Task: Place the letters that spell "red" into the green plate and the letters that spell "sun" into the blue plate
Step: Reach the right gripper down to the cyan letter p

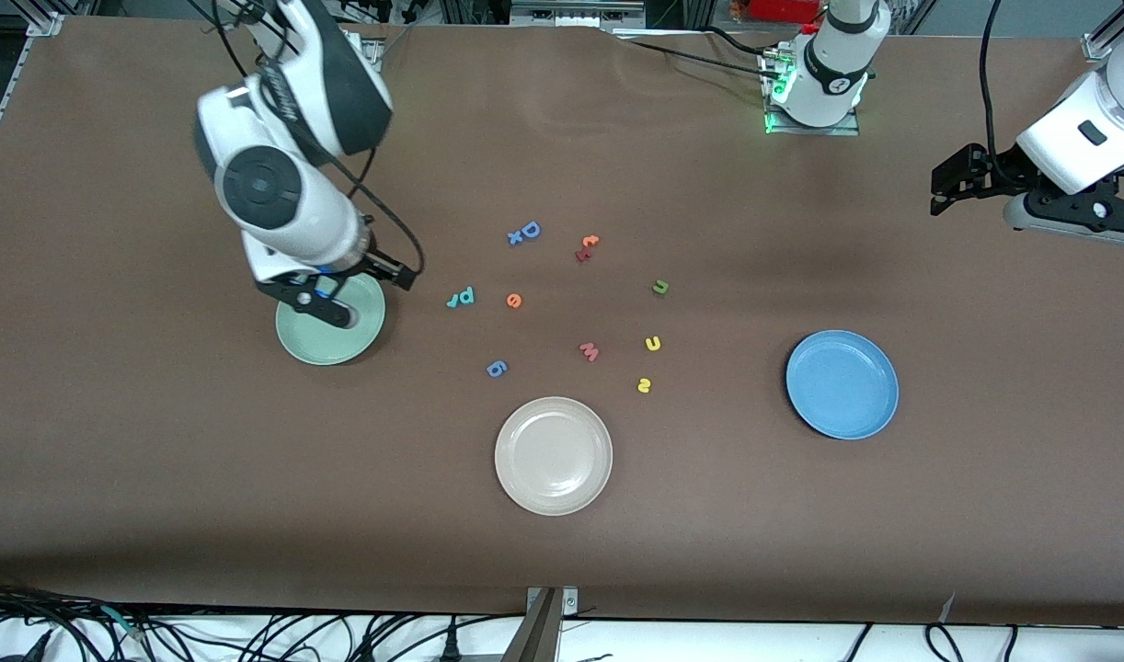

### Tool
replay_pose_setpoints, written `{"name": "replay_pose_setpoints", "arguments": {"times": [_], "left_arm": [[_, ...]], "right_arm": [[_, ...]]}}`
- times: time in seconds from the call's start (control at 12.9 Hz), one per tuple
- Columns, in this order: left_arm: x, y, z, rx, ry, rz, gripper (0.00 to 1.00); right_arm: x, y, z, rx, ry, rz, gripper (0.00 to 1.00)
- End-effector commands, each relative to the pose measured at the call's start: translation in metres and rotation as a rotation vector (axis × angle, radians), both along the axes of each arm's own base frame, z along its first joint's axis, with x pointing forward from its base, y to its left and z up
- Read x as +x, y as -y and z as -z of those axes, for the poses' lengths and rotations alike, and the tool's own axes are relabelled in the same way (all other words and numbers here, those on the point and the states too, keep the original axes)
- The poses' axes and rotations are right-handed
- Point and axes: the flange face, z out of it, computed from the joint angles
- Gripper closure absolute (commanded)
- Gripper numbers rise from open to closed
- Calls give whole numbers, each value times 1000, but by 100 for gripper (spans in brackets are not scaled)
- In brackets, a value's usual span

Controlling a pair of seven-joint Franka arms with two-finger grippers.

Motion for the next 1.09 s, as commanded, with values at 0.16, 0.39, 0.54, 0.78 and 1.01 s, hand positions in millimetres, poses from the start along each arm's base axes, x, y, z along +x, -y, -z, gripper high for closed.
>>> {"name": "replay_pose_setpoints", "arguments": {"times": [0.16,0.39,0.54,0.78,1.01], "left_arm": [[4,1,-5,-11,8,11,0],[4,2,-5,-11,8,12,0],[4,2,-5,-11,8,12,0],[3,3,-5,-11,8,14,0],[3,3,-5,-11,8,14,0]], "right_arm": [[-1,-18,55,87,-39,84,1],[-22,-35,94,89,-10,141,1],[-37,-42,118,89,16,164,1],[-53,-53,158,87,42,210,1],[-57,-59,184,88,66,278,1]]}}
